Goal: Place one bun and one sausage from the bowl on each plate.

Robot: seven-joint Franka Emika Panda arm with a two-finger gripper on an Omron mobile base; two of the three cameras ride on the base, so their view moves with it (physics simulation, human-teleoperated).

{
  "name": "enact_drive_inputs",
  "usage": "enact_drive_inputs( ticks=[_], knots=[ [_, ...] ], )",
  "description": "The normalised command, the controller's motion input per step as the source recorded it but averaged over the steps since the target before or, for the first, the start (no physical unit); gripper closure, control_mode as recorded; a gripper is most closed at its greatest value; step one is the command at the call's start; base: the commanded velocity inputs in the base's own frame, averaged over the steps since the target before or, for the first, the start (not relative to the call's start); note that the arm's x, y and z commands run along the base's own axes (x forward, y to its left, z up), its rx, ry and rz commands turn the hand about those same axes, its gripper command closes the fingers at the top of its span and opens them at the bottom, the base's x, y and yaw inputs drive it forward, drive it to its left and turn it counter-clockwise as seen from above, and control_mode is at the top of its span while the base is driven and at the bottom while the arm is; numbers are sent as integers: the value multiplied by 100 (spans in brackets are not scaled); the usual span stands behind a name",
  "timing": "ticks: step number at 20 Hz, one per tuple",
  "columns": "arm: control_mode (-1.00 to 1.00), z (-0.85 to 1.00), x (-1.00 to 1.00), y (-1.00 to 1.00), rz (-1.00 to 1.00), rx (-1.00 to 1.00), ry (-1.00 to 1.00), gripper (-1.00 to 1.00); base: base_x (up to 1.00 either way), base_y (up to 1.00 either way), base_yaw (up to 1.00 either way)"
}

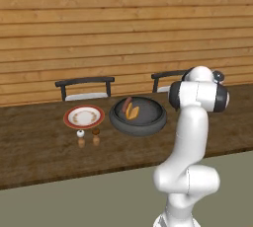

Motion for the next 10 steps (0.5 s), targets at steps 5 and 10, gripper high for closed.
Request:
enact_drive_inputs(
  ticks=[5,10],
  knots=[
    [-100,37,-6,-1,0,-1,0,-100,0,0,0],
    [-100,64,-29,10,0,-7,12,-100,0,0,0]
  ],
)
